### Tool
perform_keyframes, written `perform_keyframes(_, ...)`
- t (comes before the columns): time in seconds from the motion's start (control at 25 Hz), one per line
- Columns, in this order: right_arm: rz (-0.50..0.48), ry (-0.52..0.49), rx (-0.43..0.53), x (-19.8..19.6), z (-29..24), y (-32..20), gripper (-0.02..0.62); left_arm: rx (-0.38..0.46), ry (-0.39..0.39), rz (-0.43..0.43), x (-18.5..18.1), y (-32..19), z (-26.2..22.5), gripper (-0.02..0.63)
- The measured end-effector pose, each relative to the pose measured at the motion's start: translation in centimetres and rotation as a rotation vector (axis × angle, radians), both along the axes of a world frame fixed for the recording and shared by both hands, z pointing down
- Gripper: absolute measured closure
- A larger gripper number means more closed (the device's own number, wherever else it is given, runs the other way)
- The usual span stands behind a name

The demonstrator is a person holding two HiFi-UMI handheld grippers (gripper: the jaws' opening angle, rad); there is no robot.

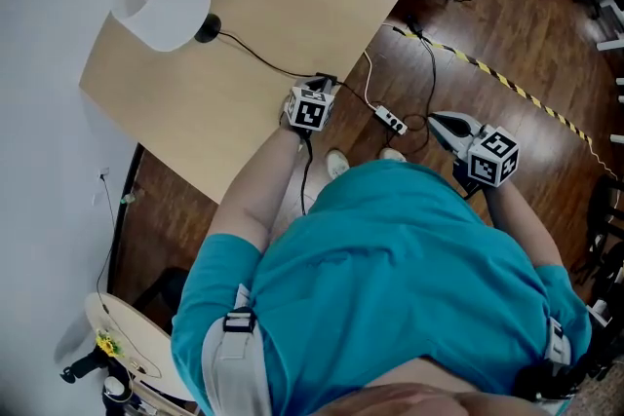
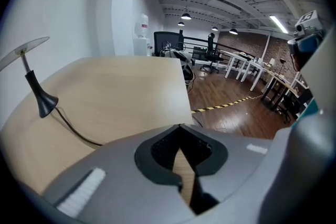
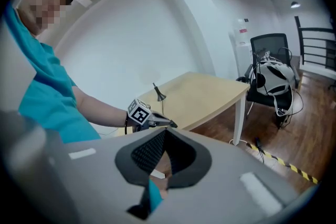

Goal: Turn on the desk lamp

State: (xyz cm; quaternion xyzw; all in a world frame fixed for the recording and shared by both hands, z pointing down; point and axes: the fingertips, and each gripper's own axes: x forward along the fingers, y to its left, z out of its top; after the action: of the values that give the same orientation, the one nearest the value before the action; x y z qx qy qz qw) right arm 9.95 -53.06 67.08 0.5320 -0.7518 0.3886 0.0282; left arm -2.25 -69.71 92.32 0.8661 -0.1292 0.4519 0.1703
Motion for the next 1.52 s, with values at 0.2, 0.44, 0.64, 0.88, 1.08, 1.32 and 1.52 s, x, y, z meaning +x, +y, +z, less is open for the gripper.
perform_keyframes(0.2,-0.003,0.006,-0.001,0.1,-0.1,0.3,0.594,0.028,-0.020,0.003,0.0,-0.2,0.5,0.604)
perform_keyframes(0.44,0.009,0.013,-0.009,0.3,0.0,0.9,0.594,0.040,-0.019,-0.003,0.2,-0.3,1.0,0.604)
perform_keyframes(0.64,0.017,0.019,-0.016,0.3,-0.2,1.4,0.594,0.056,-0.029,0.001,0.3,-0.6,1.3,0.604)
perform_keyframes(0.88,0.021,0.024,-0.020,0.2,-0.2,2.5,0.594,0.039,-0.061,0.023,0.3,0.4,1.5,0.604)
perform_keyframes(1.08,0.017,0.030,-0.012,0.2,-0.1,2.4,0.594,0.067,-0.089,0.058,0.5,0.5,1.8,0.604)
perform_keyframes(1.32,0.001,0.031,0.010,0.1,-0.7,2.7,0.594,0.049,-0.072,0.015,0.1,0.6,0.5,0.604)
perform_keyframes(1.52,-0.075,0.015,0.075,-0.1,-0.2,3.8,0.594,0.059,0.090,-0.188,-2.0,0.6,-4.6,0.604)
